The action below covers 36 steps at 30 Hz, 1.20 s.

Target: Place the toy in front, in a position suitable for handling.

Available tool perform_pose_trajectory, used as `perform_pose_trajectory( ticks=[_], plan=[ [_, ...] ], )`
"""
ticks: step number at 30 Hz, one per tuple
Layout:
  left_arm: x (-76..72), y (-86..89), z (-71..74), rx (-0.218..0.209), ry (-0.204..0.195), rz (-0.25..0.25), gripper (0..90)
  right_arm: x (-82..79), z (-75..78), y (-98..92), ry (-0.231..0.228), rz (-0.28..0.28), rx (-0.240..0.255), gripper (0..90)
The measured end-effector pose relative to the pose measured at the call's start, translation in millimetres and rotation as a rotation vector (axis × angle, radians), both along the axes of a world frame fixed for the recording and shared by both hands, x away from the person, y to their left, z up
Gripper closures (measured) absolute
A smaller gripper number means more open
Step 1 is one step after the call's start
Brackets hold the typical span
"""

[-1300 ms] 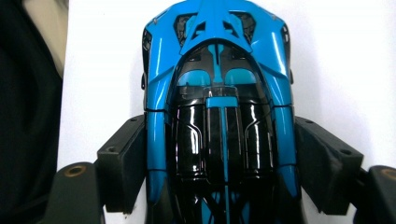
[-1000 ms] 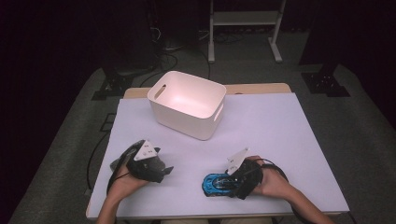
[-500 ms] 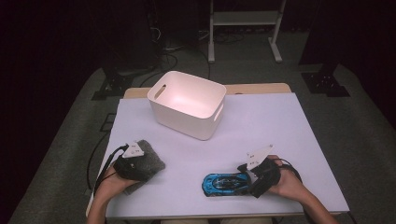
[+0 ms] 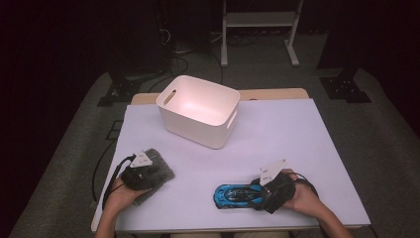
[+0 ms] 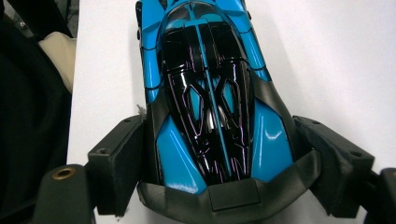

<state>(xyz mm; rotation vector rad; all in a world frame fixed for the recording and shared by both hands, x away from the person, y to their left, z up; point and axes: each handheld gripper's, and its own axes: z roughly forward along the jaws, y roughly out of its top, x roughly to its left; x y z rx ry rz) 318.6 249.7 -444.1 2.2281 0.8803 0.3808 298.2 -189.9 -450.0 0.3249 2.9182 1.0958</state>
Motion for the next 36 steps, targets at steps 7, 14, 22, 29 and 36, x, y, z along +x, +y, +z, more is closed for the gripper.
perform_pose_trajectory(
  ticks=[7, 14, 22, 29, 36],
  plan=[
    [3.2, -0.6, 5.7, -0.108, -0.009, -0.018, 73.4, 1.7, -1.4, 0.1, 0.017, -0.002, 0.015, 20.3],
    [-1.5, -59.3, 30.8, -0.243, -0.043, -0.240, 76.9, 2.0, -3.9, -0.3, 0.027, -0.001, 0.022, 20.2],
    [-6.3, -152.9, 33.9, -0.197, -0.011, -0.491, 77.6, -0.5, -4.1, 1.3, 0.010, -0.010, 0.012, 19.8],
    [-1.7, -190.9, 16.6, -0.168, 0.082, -0.594, 72.6, 0.1, -6.6, -2.2, 0.007, -0.001, 0.038, 19.9],
    [-13.2, -180.3, 25.6, -0.137, 0.065, -0.596, 49.3, -1.6, -7.2, -1.8, -0.010, -0.003, 0.037, 19.7]
  ],
)
